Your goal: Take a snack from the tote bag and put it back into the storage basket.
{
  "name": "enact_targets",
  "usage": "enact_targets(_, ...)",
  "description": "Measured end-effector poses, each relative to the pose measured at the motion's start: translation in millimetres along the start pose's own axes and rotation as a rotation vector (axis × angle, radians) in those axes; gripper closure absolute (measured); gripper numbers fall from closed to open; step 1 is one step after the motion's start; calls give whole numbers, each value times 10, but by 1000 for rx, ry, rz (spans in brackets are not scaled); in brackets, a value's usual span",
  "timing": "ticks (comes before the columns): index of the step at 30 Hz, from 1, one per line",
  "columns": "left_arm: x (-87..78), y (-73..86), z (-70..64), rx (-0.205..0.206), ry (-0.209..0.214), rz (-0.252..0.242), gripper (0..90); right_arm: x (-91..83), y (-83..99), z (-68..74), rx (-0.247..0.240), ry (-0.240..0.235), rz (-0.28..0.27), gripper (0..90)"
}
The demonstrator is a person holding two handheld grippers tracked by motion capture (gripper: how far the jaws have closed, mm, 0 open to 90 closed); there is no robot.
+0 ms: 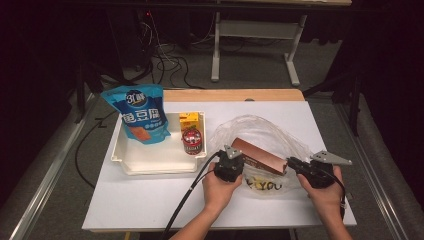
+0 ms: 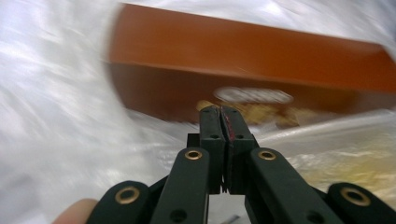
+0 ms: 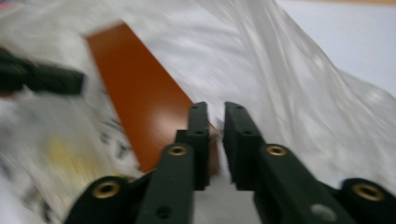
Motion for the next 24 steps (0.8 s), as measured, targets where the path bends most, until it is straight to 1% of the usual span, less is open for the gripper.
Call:
enact_targets(1,-23,32,-13,8,8,12,883,4,-30,25,-21,-11,-7,650)
enact_targets(2,-38,60,-23,7,13,19,883,25,-56,50,-36,-20,-1,572)
enact_targets(4,-55,105,-19,22,11,35,888,90,-88,94,-62,-59,19,435)
enact_targets(5,-60,130,-5,21,11,43,890,117,-93,102,-78,-57,29,398)
enact_targets(6,-61,148,10,15,9,54,891,165,-97,113,-88,-64,46,356)
enact_targets(7,-60,165,26,13,6,59,892,207,-98,114,-93,-79,63,320)
enact_targets(8,-61,182,43,16,3,67,895,244,-95,118,-96,-78,79,297)
enact_targets(9,-60,195,61,17,2,74,896,276,-89,118,-102,-75,91,294)
enact_targets(12,-58,224,109,14,-4,87,900,365,-58,111,-108,-90,123,257)
enact_targets(13,-57,224,111,-2,-1,79,900,388,-46,107,-112,-96,133,258)
enact_targets(17,-58,231,113,4,1,78,900,458,-1,112,-132,-93,155,266)
enact_targets(21,-58,227,117,-4,3,82,900,518,43,103,-137,-95,183,271)
enact_targets(23,-59,227,118,-3,3,82,900,546,73,103,-139,-98,197,281)
enact_targets(24,-59,230,117,0,2,81,900,556,84,107,-143,-98,196,285)
Point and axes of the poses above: each handheld gripper's, and its own axes: x roughly forward along the jaws, y roughly out of its underside, z roughly to its left, the point moved 2 cm from there along x, roughly forward along the jaws, and after that the axes turned 2 degrees about z, right-handed, at the moved point
